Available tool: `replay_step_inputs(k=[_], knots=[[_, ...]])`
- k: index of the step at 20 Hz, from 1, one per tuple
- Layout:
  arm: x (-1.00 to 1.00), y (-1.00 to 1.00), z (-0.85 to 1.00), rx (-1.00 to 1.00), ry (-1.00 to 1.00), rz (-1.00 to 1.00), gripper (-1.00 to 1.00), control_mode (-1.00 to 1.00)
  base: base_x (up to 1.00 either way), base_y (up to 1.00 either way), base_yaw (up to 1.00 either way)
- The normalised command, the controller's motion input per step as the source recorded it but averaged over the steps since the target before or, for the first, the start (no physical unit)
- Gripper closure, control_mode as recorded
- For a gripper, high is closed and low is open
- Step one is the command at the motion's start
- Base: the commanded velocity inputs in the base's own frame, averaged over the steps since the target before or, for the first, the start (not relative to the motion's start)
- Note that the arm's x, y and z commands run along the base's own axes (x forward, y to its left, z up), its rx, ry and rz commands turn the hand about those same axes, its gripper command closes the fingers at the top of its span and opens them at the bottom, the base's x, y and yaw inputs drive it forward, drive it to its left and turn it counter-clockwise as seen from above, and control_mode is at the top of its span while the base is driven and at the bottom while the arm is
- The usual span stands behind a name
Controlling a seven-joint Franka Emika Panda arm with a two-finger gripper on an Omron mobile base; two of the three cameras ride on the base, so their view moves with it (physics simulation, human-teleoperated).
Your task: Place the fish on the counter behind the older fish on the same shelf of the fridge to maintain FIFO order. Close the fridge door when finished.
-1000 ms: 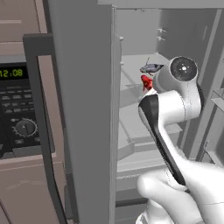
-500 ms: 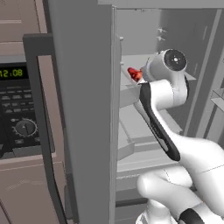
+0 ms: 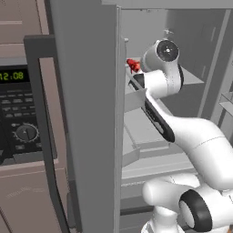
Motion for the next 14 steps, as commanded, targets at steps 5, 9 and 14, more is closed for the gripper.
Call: replay_step_inputs(k=[5,9,14], knots=[[0.63,0.00,0.00,-0.05,0.00,0.00,1.00,-1.00,0.00,0.00,0.00],[0.67,0.00,0.00,0.00,0.00,0.00,1.00,-1.00,0.00,0.00,0.00],[0.65,0.00,0.00,-0.01,0.00,0.00,1.00,-1.00,0.00,0.00,0.00]])
